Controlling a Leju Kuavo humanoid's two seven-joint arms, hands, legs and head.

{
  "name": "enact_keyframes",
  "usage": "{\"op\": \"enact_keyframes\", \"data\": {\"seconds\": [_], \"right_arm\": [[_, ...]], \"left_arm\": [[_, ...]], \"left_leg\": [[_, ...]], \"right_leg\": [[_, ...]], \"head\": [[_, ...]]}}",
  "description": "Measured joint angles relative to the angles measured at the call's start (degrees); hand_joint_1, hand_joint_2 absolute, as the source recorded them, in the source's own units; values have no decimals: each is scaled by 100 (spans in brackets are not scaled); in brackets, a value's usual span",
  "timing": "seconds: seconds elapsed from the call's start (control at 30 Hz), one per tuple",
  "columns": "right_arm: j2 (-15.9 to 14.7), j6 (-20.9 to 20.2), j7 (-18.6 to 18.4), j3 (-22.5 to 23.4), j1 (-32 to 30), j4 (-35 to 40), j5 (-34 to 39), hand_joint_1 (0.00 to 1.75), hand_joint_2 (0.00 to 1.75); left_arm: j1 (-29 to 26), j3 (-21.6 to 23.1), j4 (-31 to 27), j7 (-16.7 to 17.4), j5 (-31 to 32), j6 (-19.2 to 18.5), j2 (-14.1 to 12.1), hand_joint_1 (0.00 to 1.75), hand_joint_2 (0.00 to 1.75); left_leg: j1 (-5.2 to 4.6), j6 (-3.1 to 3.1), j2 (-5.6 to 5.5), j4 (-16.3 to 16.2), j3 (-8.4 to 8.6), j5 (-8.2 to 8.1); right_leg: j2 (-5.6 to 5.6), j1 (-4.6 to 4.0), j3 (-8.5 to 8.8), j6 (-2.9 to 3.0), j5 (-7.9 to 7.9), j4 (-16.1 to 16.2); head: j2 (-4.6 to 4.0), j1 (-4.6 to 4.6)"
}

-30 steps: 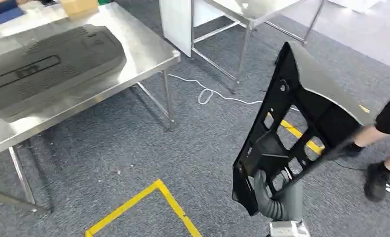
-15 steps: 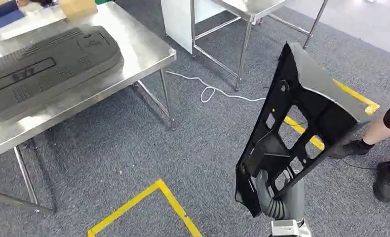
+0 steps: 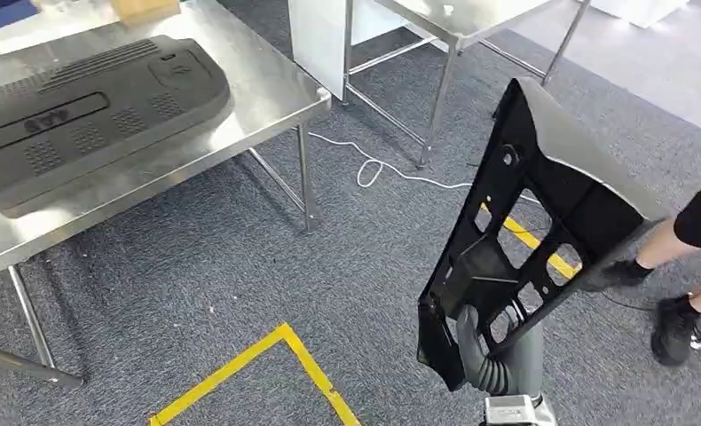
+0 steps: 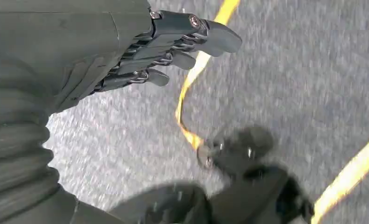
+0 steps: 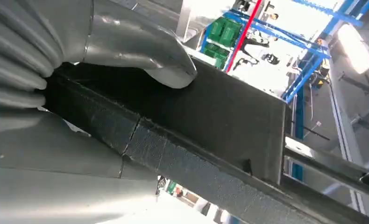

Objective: Take the parts from the cabinet and place them on the table.

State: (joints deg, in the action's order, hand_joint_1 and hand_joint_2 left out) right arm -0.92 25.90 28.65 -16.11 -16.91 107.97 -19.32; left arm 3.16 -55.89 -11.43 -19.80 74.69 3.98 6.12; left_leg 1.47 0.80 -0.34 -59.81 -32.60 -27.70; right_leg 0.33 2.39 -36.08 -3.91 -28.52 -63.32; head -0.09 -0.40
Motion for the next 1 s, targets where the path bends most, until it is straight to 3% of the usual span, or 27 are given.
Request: {"op": "enact_keyframes", "data": {"seconds": [0.07,0.1,0.13,0.17,0.2,0.23,0.27,0.3,0.4,0.43,0.47,0.5,0.57,0.6,0.63,0.67,0.7,0.73,0.77,0.8,0.83,0.9,0.93,1.0], "right_arm": [[-4,2,0,-5,-3,0,-2,175,175],[-9,2,0,-5,-6,0,-2,175,175],[-11,2,0,-7,-7,0,4,175,175],[-13,2,0,-7,-6,0,18,175,175],[-13,2,0,-5,-5,0,18,175,175],[-13,2,0,-5,-3,0,18,175,175],[-15,2,0,-7,0,2,15,175,175],[-13,2,0,-9,-3,0,15,175,175],[-24,2,2,-2,-6,2,18,175,175],[-24,2,2,0,-4,2,18,175,175],[-22,0,2,0,-4,4,43,175,175],[-13,-2,2,0,-4,11,79,175,175],[-2,-5,2,0,-5,11,109,175,175],[0,-5,2,2,-6,11,109,175,175],[7,-5,2,2,-10,11,109,175,175],[9,-5,2,0,-9,11,109,175,175],[9,-5,6,2,-8,11,107,175,175],[9,-5,13,2,-8,11,101,175,175],[9,-2,31,4,-7,11,92,175,175],[9,-2,46,4,-2,17,72,175,175],[9,0,57,4,-6,22,48,175,175],[11,0,74,-2,-2,28,33,175,175],[11,0,74,-2,-3,33,33,175,175],[9,0,74,-2,9,35,33,175,175]], "left_arm": [[1,0,0,0,0,5,2,0,175],[0,0,0,0,0,5,2,0,175],[-1,0,0,0,0,7,2,0,175],[-1,0,0,0,0,7,4,0,175],[-1,0,0,0,2,7,9,0,175],[0,0,0,-2,2,9,15,0,175],[0,0,0,-4,2,11,26,0,175],[7,0,0,-7,2,18,26,0,175],[7,0,0,-11,2,24,28,0,175],[7,0,-2,-11,2,29,24,0,175],[3,0,-2,-13,2,31,22,0,175],[3,0,0,-13,2,31,26,0,175],[3,0,0,-15,2,33,26,0,175],[2,2,2,-15,4,31,28,0,175],[-2,2,0,-15,4,31,29,0,175],[-2,0,0,-15,2,31,28,0,175],[-1,0,0,-15,2,33,24,0,175],[0,0,0,-20,2,35,22,0,175],[0,2,2,-26,2,35,33,0,175],[3,2,9,-28,2,35,52,0,175],[5,2,7,-37,2,35,48,0,175],[2,0,7,-39,2,40,48,0,175],[2,0,7,-39,2,39,46,0,175],[8,0,4,-46,2,39,46,0,175]], "left_leg": [[-51,45,4,-4,-36,21],[-80,53,4,-4,-42,23],[-101,63,4,-4,-41,22],[-123,67,1,-4,-38,20],[-136,70,-3,-4,-28,19],[-141,70,-11,-4,-22,19],[-142,68,-13,-4,-25,19],[-200,52,-17,-17,-36,3],[-180,12,-4,7,-33,18],[-181,-15,2,-35,-43,-14],[-179,-54,6,-177,-78,-125],[-161,-81,1,-496,-219,-350],[-111,-150,3,-1335,-616,-759],[-79,-182,5,-1630,-763,-836],[-47,-206,8,-1659,-781,-771],[-14,-240,11,-1438,-678,-579],[15,-268,14,-1037,-477,-336],[53,-309,15,-486,-198,-71],[96,-350,7,-137,-31,-6],[51,-308,-66,-92,-28,-50],[44,-243,-63,-116,-61,-47],[-1,-164,-65,-116,-93,-19],[7,-94,-62,-70,-88,25],[19,0,-55,-58,-106,57]], "right_leg": [[1,-47,-453,66,-338,-940],[1,-68,-596,61,-386,-1222],[1,-89,-597,46,-333,-1213],[1,-117,-475,28,-205,-958],[0,-146,-231,17,-9,-464],[-2,-181,48,33,164,77],[-14,-221,212,96,217,435],[-23,-236,269,139,248,469],[-20,-256,245,202,275,476],[-22,-127,277,261,318,549],[-27,-133,301,298,320,566],[-37,-121,309,347,319,564],[-39,-121,304,347,318,561],[-38,-118,301,344,318,559],[-36,-104,307,335,314,557],[-30,-85,312,330,312,547],[-23,-59,320,322,308,533],[-18,-30,327,274,284,507],[-18,-61,315,218,255,464],[-10,-94,266,167,229,394],[-8,-100,259,127,257,431],[0,-95,263,59,303,482],[-1,-72,254,24,293,478],[-12,-64,23,62,47,63]], "head": [[0,13],[0,7],[0,9],[0,9],[0,13],[0,9],[0,11],[0,0],[0,7],[0,7],[0,-11],[0,-39],[0,-28],[0,-35],[0,-33],[0,-33],[0,-35],[0,-35],[0,-48],[0,-87],[0,-46],[0,-39],[0,-50],[0,-6]]}}
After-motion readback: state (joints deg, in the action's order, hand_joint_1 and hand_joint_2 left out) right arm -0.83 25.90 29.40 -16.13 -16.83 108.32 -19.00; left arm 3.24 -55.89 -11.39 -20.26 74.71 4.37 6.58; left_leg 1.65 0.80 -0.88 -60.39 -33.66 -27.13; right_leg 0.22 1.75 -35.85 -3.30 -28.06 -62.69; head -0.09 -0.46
